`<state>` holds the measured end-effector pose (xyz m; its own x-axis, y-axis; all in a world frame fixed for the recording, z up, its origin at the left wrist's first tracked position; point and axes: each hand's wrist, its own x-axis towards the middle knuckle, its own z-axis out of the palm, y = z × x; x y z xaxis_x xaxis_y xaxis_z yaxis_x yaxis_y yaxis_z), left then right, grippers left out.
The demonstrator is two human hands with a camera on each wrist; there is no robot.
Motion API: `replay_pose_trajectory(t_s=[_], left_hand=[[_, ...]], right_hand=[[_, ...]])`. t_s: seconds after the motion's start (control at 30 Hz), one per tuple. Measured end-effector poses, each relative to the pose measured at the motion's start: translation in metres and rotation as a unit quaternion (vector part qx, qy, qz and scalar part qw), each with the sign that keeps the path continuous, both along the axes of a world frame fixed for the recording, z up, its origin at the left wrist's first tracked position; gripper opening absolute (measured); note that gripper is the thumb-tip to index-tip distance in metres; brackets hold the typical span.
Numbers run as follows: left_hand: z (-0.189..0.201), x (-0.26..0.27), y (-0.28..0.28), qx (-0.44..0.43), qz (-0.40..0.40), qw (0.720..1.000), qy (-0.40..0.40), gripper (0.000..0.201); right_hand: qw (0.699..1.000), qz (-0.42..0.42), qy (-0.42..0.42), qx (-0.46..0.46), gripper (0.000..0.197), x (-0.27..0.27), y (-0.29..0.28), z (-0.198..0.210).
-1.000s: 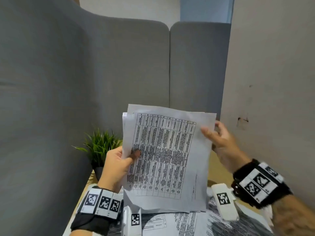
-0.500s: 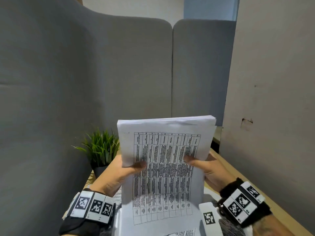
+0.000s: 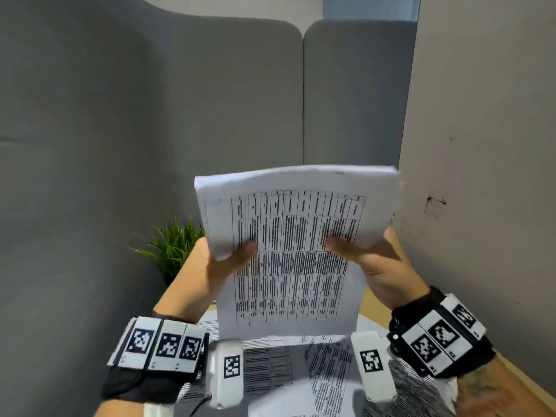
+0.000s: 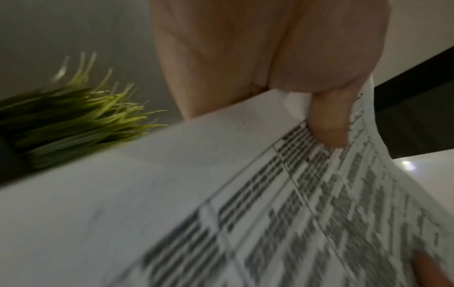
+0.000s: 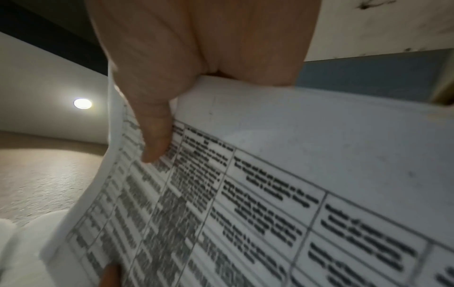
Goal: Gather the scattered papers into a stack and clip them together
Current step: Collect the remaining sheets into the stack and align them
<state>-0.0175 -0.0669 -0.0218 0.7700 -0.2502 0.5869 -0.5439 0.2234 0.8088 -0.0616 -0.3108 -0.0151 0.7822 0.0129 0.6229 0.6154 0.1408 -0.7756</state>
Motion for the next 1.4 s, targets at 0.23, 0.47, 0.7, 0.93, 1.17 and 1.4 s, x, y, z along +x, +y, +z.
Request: replay_pose_trajectory(t_s=[0.23, 0.47, 0.7, 0.93, 1.17, 1.4], left_hand=[[-0.022, 0.003, 0.014, 0.067, -0.034, 0.993, 0.092, 0.085], [-0.008, -0.002, 0.014, 0.081, 0.036, 0.995, 0.046, 0.066], [0.001, 0.002, 0.037, -0.027, 0.175, 0.984, 0.033, 0.026], [0.0, 0.004, 0.052, -0.116, 0.233, 0.96, 0.1, 0.061], [0.002, 0.001, 0.051, -0.119, 0.243, 0.952, 0.147, 0.045], [0.003, 0.001, 0.056, -0.15, 0.258, 0.941, 0.16, 0.033]], right_hand=[[0.984, 0.027, 0.159, -0.078, 0.043, 0.016, -0.005, -0.039], [0.995, -0.023, 0.074, -0.068, 0.025, 0.025, -0.004, 0.006], [0.794, -0.057, 0.244, -0.553, 0.092, 0.019, -0.056, -0.006], [0.562, -0.089, 0.357, -0.741, 0.131, -0.008, -0.09, -0.066], [0.579, -0.105, 0.39, -0.708, 0.101, -0.009, -0.089, -0.067], [0.664, -0.158, 0.331, -0.652, 0.026, 0.001, -0.123, -0.056]])
